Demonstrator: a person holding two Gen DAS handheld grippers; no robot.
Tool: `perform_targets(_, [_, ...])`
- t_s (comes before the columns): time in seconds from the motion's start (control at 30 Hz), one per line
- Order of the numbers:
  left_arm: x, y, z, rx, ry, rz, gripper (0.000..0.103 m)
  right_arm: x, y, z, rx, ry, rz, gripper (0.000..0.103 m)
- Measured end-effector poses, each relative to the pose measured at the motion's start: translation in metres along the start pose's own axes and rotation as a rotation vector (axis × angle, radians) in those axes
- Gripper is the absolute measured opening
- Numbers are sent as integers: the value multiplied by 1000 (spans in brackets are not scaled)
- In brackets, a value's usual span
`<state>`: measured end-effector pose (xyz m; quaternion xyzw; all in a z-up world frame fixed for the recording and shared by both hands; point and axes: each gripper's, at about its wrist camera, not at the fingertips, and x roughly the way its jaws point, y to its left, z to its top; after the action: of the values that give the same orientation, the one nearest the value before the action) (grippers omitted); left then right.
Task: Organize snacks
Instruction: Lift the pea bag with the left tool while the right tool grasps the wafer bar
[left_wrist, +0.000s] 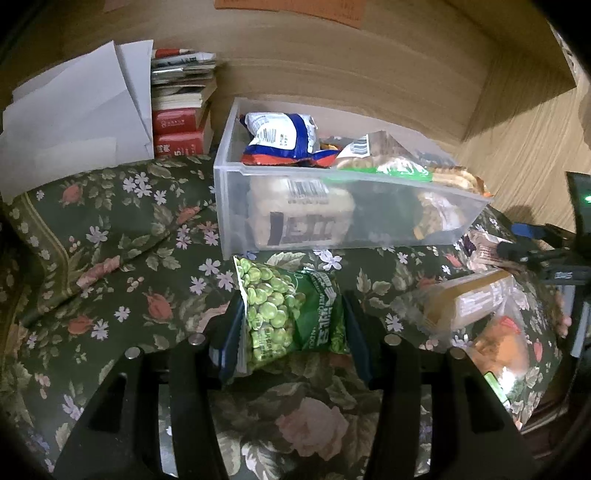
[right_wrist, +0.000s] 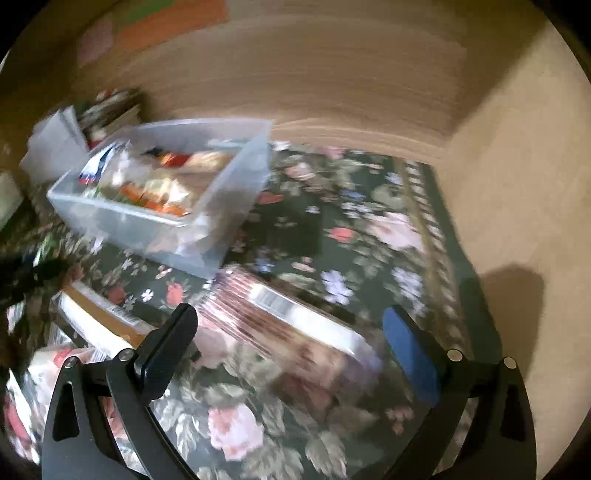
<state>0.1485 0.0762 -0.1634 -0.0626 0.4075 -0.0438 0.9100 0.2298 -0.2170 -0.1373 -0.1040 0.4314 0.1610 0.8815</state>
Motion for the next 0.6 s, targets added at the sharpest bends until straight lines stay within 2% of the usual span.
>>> perform_targets(0.1, [-6, 2, 1, -5, -5, 7, 50, 17, 3, 4, -33, 33, -4, 100])
perform_targets(0.17, [-10, 2, 2, -11, -8, 11, 51, 30, 1, 4, -21, 77, 50, 96])
perform_targets(0.27, [-14, 6, 4, -13, -11, 13, 51, 29, -8, -1, 17, 100, 80, 79])
perform_targets(0.37, [-16, 5, 8, -14, -19, 15, 51, 21, -11, -7, 25, 93, 45, 61])
perform_targets(0.43, [-19, 6, 12, -14, -29, 16, 51, 13, -13, -13, 37, 81, 25, 44])
perform_targets(0.6, [-32, 0, 25, -7, -73, 16, 50, -6, -13, -20, 64, 35, -41, 42])
